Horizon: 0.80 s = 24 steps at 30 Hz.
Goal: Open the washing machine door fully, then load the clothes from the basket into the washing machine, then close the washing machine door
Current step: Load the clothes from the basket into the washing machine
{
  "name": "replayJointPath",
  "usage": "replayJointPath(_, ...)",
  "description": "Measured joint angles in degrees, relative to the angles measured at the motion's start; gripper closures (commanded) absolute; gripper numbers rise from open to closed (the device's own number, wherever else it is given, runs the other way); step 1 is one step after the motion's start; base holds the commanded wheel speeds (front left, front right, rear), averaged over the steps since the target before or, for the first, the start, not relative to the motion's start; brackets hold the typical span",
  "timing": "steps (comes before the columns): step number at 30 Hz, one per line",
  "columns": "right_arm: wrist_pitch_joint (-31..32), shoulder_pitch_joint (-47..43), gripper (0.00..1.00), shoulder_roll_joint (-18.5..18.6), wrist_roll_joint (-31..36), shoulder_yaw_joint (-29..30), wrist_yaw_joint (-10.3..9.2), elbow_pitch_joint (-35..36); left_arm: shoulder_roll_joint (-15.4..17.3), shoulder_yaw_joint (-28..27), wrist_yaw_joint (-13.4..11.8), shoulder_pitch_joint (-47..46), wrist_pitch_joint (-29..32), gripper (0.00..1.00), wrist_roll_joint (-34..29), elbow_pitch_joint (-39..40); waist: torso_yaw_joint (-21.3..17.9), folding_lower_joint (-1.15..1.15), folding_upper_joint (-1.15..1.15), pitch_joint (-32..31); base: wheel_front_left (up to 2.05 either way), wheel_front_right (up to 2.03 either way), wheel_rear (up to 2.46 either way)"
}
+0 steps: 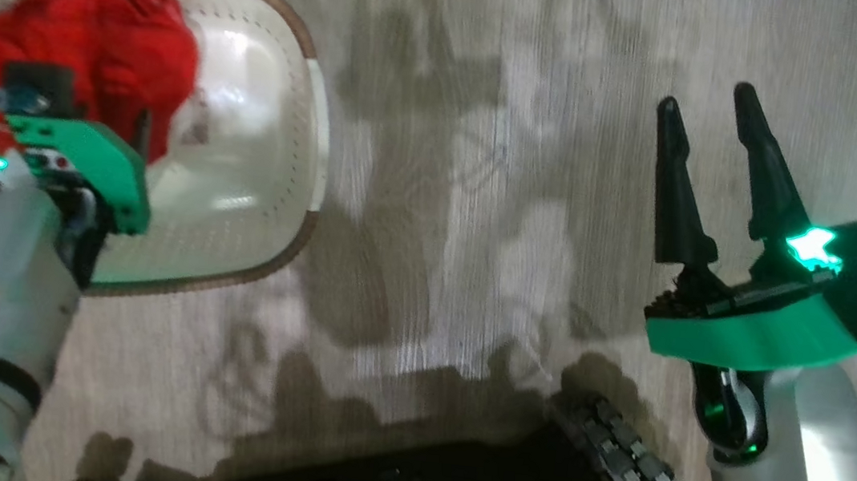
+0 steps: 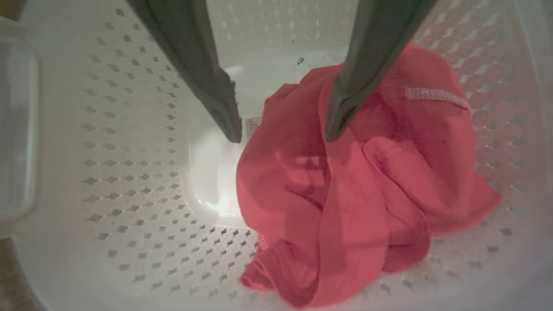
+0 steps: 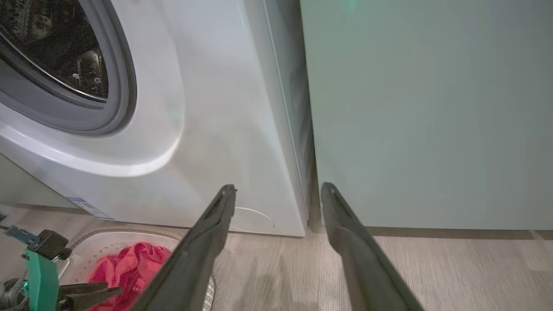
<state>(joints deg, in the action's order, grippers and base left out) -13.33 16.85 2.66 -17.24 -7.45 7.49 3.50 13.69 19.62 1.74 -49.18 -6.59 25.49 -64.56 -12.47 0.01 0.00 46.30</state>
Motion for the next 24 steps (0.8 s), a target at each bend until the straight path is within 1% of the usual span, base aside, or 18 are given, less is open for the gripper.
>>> replayJointPath(2,-0.52,0.95,0.00,0.00,-0.47,-0.62,0.00,-0.16,0.86,-0.33,0.38,-1.51,0.03,0.00,0.41,-1.43,-0.74,0.00,0.00,1.99,0.00,0.00,0.00)
replayJointPath(12,-1.13,3.30,0.00,0.01,-1.96,-2.69,0.00,-0.38,4.41,-1.49,0.68,-7.23,0.37,0.00,1.27,-6.00,-3.57,0.00,0.00,9.89,0.00,0.00,0.00)
replayJointPath(20,-1.14,4.07,0.00,0.00,-3.49,-3.71,0.00,0.56,7.20,-2.58,0.60,-10.08,2.60,0.00,2.81,-7.48,-5.52,-0.01,0.00,13.45,0.00,0.00,0.00)
replayJointPath(24,-1.14,4.08,0.00,0.00,-3.71,-4.09,0.00,0.96,8.01,-2.77,0.51,-10.68,4.04,0.00,3.35,-8.02,-6.35,-0.01,0.00,14.25,0.00,0.00,0.00)
